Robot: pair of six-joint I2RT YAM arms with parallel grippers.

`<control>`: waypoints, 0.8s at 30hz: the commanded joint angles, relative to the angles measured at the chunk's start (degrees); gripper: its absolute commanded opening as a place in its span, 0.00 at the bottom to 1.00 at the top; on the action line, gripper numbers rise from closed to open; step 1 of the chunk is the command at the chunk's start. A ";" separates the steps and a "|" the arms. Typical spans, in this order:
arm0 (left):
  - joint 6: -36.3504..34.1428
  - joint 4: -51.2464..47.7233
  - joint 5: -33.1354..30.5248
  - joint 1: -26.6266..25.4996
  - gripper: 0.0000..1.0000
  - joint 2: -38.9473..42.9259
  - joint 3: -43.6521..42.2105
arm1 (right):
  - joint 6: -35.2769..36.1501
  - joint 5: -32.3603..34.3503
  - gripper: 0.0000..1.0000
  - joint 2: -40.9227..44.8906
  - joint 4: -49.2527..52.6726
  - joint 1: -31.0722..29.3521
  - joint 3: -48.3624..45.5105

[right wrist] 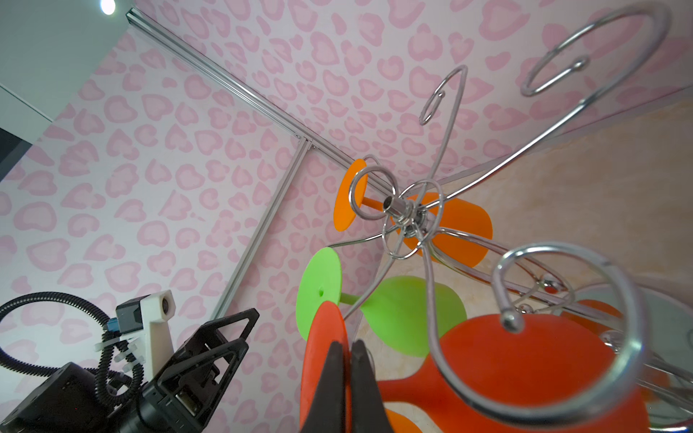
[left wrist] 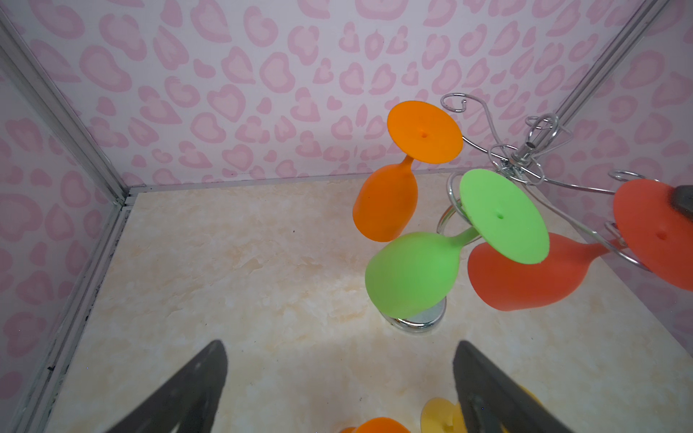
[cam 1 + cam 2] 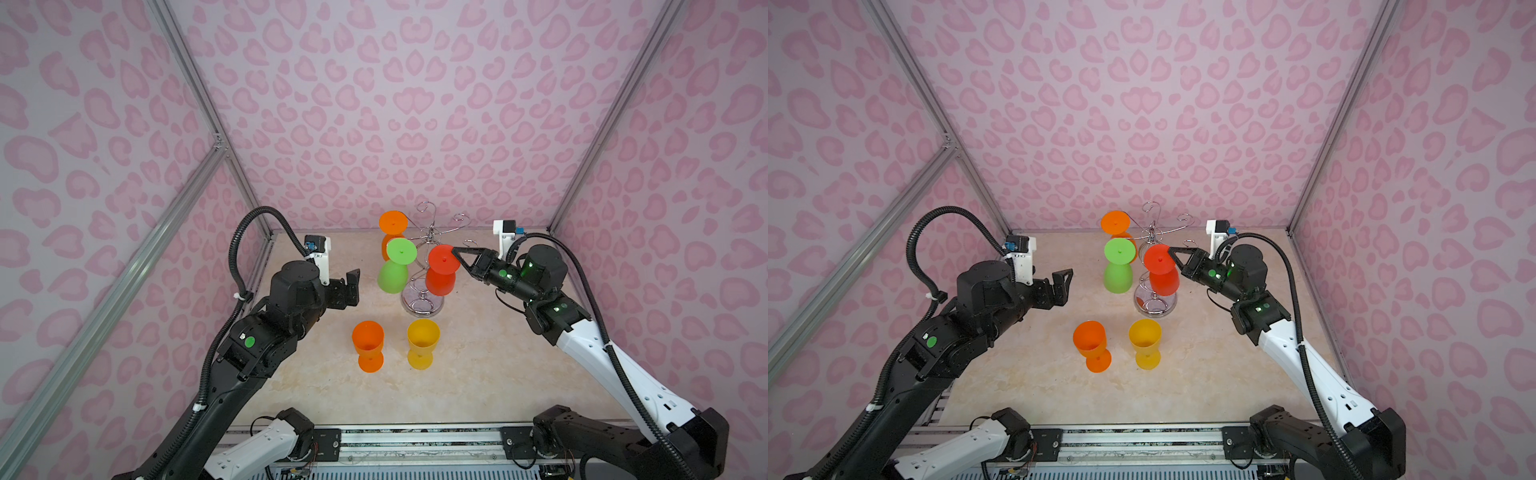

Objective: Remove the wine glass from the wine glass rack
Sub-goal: 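Close the right gripper on the red glass's base rim on the rack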

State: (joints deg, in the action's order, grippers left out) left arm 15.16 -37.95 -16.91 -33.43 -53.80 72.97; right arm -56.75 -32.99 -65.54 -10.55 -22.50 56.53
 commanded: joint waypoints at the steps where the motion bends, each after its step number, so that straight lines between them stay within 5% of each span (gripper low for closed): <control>1: 0.22 1.35 -0.12 0.25 0.96 0.45 -0.20 | -3.50 -1.52 0.00 0.10 -4.36 1.07 -1.11; 14: -0.23 0.77 -0.16 0.73 0.96 0.10 0.11 | -14.36 -6.72 0.00 0.98 -16.03 5.07 -4.50; 24: -1.04 0.87 0.38 1.17 0.96 -0.60 0.65 | -14.38 -8.47 0.00 2.20 -13.89 5.24 -4.34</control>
State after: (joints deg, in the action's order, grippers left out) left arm 14.87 -37.98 -16.88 -32.38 -54.26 72.97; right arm -71.00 -40.18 -63.72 -23.03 -17.19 52.16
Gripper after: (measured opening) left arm 0.961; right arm 0.049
